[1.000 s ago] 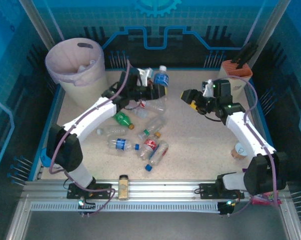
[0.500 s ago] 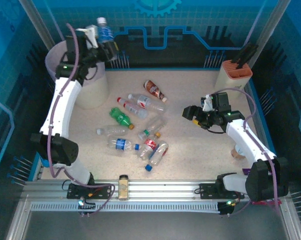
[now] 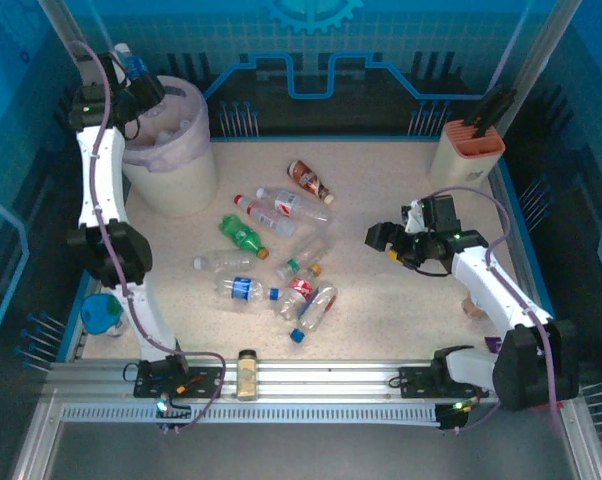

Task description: Put the plastic bottles in the bin

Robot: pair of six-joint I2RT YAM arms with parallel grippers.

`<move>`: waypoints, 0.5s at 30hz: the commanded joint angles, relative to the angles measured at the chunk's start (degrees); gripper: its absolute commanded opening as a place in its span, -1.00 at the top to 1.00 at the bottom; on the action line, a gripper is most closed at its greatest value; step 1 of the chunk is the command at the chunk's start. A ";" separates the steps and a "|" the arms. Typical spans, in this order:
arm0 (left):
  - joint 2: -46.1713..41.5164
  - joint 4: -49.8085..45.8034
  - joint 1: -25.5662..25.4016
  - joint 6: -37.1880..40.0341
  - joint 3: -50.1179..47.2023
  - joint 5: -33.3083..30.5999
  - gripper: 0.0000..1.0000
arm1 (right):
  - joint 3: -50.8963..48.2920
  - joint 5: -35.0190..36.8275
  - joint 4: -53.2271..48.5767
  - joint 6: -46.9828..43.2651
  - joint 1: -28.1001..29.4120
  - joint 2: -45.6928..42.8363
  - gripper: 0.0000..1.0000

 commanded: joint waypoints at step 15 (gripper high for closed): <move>14.95 -16.77 -0.04 9.17 6.87 -3.39 1.00 | -5.53 2.76 0.81 2.94 2.44 -3.98 -0.73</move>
